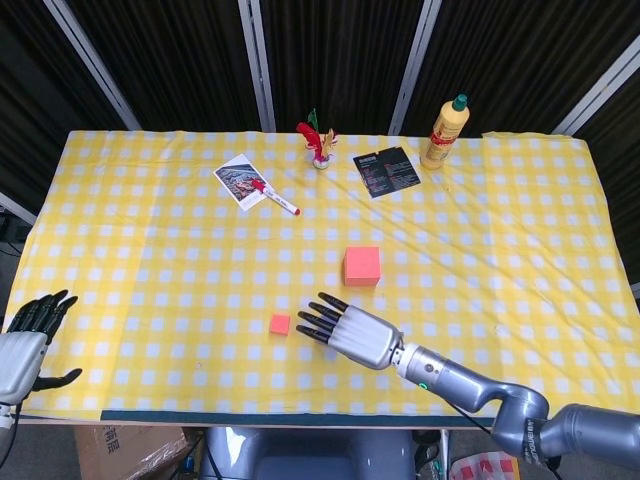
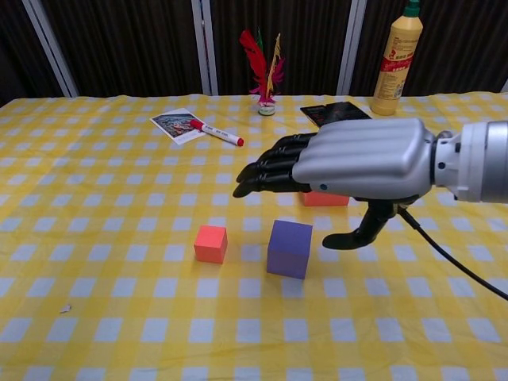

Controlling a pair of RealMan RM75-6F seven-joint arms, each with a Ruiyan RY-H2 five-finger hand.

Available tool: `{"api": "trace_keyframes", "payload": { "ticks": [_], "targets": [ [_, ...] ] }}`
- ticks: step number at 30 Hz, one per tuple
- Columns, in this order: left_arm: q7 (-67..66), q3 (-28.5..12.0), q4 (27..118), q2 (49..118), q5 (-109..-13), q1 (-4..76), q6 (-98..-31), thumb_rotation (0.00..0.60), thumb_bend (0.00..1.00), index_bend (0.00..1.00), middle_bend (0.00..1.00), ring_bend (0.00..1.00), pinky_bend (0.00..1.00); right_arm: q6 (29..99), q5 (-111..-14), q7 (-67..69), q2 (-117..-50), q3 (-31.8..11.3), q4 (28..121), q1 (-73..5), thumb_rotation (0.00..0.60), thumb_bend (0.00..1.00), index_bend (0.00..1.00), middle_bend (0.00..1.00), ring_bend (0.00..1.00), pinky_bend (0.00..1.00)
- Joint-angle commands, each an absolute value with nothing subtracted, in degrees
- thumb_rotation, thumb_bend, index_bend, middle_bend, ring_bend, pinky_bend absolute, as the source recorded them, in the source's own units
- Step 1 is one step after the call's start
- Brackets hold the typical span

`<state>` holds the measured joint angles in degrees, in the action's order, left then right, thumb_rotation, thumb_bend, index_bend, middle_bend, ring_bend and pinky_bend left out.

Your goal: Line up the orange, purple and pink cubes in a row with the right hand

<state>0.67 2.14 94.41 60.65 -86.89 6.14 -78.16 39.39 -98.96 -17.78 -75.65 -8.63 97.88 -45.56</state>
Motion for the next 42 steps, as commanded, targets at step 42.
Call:
{"api": "trace_keyframes", "payload": {
  "ticks": [42],
  "targets": [
    [2.34, 2.55, 95.61, 59.42, -86.55, 6.79, -76.71, 0.6, 0.02, 0.0, 0.0, 0.0, 0.03, 39.05, -87.36, -31.07, -86.12, -4.34, 86.91, -50.23, 0.6, 0.41, 0.37, 0.08, 0.02, 0.05]
  ]
}}
